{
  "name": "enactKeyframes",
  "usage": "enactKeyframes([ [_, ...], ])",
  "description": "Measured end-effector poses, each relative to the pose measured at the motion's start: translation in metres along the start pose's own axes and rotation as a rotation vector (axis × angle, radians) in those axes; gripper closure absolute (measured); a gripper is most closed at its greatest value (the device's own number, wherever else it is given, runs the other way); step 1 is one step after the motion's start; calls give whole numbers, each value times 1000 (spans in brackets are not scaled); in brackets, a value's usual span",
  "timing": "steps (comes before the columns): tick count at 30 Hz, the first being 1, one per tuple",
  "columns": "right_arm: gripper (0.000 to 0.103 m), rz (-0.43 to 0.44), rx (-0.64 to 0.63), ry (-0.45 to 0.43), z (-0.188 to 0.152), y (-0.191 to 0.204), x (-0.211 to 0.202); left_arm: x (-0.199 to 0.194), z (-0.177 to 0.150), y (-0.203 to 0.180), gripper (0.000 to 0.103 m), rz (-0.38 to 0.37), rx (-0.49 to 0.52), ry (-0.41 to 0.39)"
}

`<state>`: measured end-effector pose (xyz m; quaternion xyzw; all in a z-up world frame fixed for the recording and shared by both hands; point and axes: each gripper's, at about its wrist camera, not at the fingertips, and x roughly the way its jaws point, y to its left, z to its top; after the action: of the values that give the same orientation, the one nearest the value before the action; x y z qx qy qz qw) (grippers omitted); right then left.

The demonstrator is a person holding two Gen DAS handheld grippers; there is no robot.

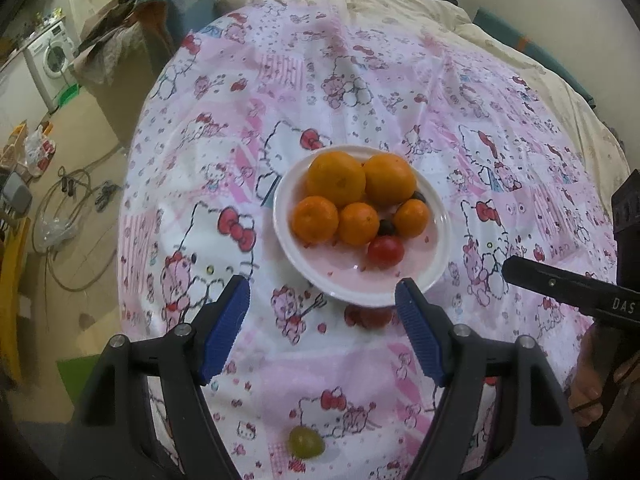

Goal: Organize fruits
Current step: 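Withdraw both open tools from the plate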

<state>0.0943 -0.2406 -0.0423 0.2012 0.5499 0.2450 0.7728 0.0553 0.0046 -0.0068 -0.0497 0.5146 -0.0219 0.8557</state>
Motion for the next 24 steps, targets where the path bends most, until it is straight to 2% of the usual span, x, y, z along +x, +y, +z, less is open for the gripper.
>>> enactKeyframes([
  [3, 30, -2, 15, 5, -6, -1, 1, -2, -6, 5, 31, 3, -20, 8],
  [7, 30, -3, 45, 27, -15, -6, 6, -3, -13, 15, 31, 50, -54, 5],
  [10, 30, 0, 70, 72, -21, -8, 20, -2, -15, 25, 31, 77, -92, 11],
  [13, 30, -4, 57, 129, -25, 0, 40, 0, -17, 35, 31, 68, -128, 27],
  [21, 43, -133, -109, 208, -34, 47, 106, -2, -21, 52, 31, 55, -173, 55],
  [24, 43, -205, -129, 205, -33, 55, 124, -2, -23, 54, 31, 60, -163, 60],
])
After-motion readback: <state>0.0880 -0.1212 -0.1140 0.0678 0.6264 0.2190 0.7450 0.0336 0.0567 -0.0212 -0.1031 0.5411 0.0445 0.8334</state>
